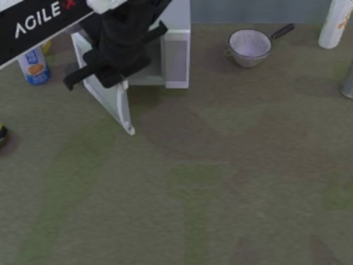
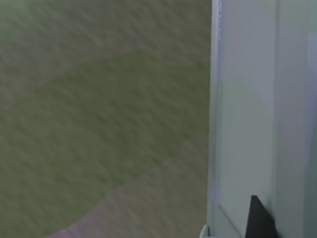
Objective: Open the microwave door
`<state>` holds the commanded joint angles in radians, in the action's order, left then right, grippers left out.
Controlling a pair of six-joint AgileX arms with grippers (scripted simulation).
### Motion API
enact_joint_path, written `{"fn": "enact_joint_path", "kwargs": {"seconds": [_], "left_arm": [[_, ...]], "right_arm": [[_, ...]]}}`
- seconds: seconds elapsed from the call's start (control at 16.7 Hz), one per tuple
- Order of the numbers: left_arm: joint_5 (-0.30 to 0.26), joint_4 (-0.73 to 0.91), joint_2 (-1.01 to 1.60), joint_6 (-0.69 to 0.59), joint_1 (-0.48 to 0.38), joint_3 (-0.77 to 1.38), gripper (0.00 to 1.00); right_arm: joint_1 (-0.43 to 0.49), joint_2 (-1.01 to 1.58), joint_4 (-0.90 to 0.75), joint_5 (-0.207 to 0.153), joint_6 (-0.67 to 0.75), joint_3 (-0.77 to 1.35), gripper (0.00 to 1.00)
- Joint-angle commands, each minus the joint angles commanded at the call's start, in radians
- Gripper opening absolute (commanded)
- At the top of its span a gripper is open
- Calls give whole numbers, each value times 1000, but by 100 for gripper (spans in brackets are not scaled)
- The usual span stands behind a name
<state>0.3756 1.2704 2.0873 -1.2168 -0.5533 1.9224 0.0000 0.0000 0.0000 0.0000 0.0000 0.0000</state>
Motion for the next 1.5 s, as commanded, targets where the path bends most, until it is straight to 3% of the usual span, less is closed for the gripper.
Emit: {"fn": "enact_joint_path", "kwargs": {"seconds": [0.3,0.42,0.9,1.02,1.5], "left_arm": [[-3,1,2,1,-3,3,0],[-36,35,21,8,9,40,0],[-328,343,180,89,110,413,0],[-373,388,202,105,123,459,0],[-379,352,194,106,124,411,0]], "right_arm": [[0,0,0,0,0,0,100],[0,0,0,0,0,0,100],[0,0,0,0,0,0,100],[0,0,0,0,0,0,100],[0,0,0,0,0,0,100]]}}
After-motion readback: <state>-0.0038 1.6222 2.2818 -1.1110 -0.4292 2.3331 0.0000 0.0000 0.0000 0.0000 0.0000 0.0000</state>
